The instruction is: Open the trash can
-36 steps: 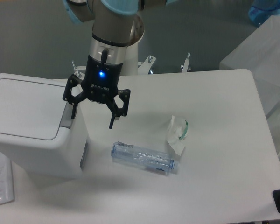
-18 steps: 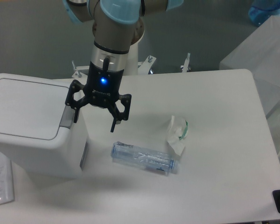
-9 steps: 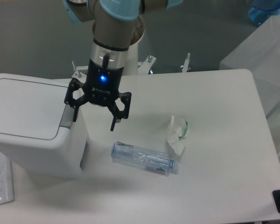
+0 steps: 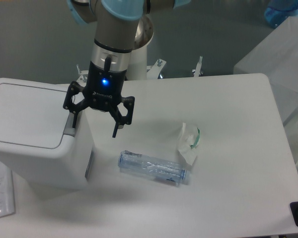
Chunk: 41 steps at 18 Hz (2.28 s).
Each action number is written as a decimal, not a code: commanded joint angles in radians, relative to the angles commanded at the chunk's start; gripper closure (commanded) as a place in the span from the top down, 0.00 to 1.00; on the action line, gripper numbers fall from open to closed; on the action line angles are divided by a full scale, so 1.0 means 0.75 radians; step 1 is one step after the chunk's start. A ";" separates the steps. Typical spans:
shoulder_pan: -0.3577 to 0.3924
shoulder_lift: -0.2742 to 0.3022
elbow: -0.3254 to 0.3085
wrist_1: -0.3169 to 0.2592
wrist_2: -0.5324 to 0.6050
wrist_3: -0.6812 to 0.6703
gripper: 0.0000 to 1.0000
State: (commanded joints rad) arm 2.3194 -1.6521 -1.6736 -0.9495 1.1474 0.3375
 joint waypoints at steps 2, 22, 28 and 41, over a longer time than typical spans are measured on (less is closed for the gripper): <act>0.000 -0.002 0.000 0.000 0.000 0.000 1.00; -0.002 -0.020 0.077 0.010 0.002 0.025 1.00; 0.129 -0.116 0.143 0.010 0.184 0.155 1.00; 0.429 -0.229 0.033 -0.135 0.552 1.055 1.00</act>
State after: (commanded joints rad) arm 2.6415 -1.8239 -1.6490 -1.0505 1.5614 1.1284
